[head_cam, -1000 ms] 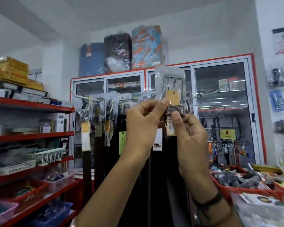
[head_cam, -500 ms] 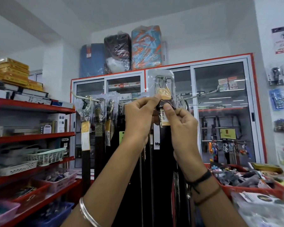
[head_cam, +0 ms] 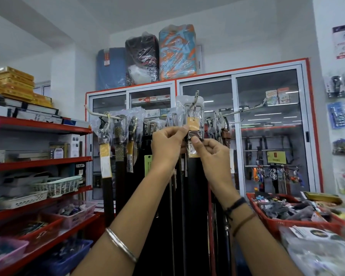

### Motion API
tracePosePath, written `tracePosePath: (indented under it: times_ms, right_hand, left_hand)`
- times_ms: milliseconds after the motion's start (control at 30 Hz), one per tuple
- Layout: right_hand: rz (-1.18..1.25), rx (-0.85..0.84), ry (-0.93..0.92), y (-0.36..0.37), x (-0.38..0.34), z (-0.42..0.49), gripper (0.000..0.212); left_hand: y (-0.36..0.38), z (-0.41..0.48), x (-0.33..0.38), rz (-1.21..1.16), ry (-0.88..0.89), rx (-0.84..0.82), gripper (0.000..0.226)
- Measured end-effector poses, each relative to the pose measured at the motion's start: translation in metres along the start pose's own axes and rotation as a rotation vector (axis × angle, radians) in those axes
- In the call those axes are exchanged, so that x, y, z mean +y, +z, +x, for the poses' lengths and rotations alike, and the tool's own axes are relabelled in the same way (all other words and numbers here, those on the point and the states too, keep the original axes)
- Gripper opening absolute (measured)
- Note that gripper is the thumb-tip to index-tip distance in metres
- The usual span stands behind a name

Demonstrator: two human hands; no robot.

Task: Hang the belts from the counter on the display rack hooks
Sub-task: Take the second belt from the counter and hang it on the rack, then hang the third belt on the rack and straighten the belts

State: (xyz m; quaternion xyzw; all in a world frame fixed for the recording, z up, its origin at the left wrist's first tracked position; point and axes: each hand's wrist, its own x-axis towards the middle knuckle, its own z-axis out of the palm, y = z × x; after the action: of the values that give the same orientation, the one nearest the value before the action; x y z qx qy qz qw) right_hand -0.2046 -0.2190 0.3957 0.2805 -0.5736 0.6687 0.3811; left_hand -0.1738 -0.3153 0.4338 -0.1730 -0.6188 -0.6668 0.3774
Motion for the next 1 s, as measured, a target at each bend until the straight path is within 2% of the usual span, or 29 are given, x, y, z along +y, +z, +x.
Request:
tracePosePath:
  times_ms: [200,367,433,500,633,833,1000]
  right_hand:
    - [-0.210,-0.052,0.002,-0.013,0.009,0.002,0.038]
    - [-0.413,0.057,-0.128,-0.046,0.003,-0.031,0.023]
    - [-0.498,0.092,-0.230,-0.066,-0.002,-0.052,0.022]
    - [-0.581,0.100,-0.320,-0.090,-0.004,-0.074,0.020]
    - [-0.732,0.085,-0.316,-0.151,0.001,-0.121,0.018]
    - [-0.976,0.111,-0.030,-0.269,0.016,-0.193,0.016]
    - [-1.219,0.144,0.260,-0.377,0.023,-0.245,0.019]
  left_hand:
    - [-0.001,0.000,-0.013,0.028,0.039,0.046,0.009]
    - [0.006,-0.050,-0.022,0.226,0.373,0.184,0.012]
    - [0.014,-0.079,-0.030,0.220,0.486,0.127,0.009]
    - [0.027,-0.109,-0.041,0.184,0.506,0.036,0.008]
    - [0.057,-0.164,-0.068,0.081,0.413,-0.077,0.009]
    - [0.118,-0.253,-0.117,-0.015,0.106,-0.326,0.011]
    - [0.180,-0.324,-0.153,0.030,-0.177,-0.640,0.009]
